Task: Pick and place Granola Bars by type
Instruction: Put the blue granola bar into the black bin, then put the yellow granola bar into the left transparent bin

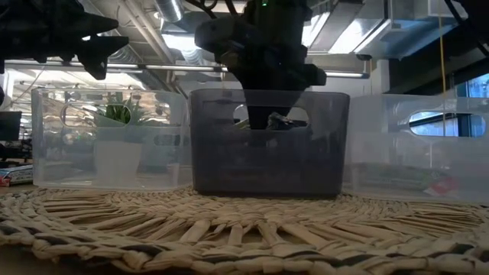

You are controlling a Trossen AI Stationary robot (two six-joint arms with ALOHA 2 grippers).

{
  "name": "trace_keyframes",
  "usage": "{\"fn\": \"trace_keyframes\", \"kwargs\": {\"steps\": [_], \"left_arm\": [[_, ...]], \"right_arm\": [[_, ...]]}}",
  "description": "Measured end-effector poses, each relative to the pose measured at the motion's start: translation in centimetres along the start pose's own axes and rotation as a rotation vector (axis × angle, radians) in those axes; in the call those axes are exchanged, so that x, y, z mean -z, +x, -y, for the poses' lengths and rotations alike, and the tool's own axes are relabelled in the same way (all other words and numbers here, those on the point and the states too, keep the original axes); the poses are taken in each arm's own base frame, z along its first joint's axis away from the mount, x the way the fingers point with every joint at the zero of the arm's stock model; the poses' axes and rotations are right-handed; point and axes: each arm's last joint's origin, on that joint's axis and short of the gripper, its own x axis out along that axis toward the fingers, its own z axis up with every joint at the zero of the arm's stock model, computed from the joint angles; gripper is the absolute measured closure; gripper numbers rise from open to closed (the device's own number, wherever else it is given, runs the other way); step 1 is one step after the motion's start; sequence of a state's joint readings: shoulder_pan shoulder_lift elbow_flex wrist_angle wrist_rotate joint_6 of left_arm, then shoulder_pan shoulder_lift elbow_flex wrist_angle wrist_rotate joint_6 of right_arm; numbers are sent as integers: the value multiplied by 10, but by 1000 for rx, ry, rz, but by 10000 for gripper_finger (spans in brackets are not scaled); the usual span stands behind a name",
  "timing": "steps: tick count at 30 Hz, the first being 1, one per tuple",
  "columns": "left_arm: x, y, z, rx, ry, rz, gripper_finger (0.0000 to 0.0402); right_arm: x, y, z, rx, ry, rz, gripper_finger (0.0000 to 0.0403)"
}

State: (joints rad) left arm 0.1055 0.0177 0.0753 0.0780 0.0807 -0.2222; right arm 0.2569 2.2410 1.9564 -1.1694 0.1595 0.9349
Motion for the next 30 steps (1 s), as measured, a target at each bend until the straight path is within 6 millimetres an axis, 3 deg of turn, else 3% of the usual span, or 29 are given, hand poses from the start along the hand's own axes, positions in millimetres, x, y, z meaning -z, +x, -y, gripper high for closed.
{"fn": "trace_keyframes", "kwargs": {"steps": [7,17,22,30], "left_arm": [[0,0,0,0,-1,1,242],[-3,0,1,5,1,29,242],[-9,0,2,12,8,94,243],[-29,6,4,-66,88,87,244]], "right_arm": [[0,0,0,-2,-23,-3,299],[3,-10,5,18,-57,-43,205],[7,-53,22,9,-150,-22,192],[22,-155,60,-77,-309,253,201]]}}
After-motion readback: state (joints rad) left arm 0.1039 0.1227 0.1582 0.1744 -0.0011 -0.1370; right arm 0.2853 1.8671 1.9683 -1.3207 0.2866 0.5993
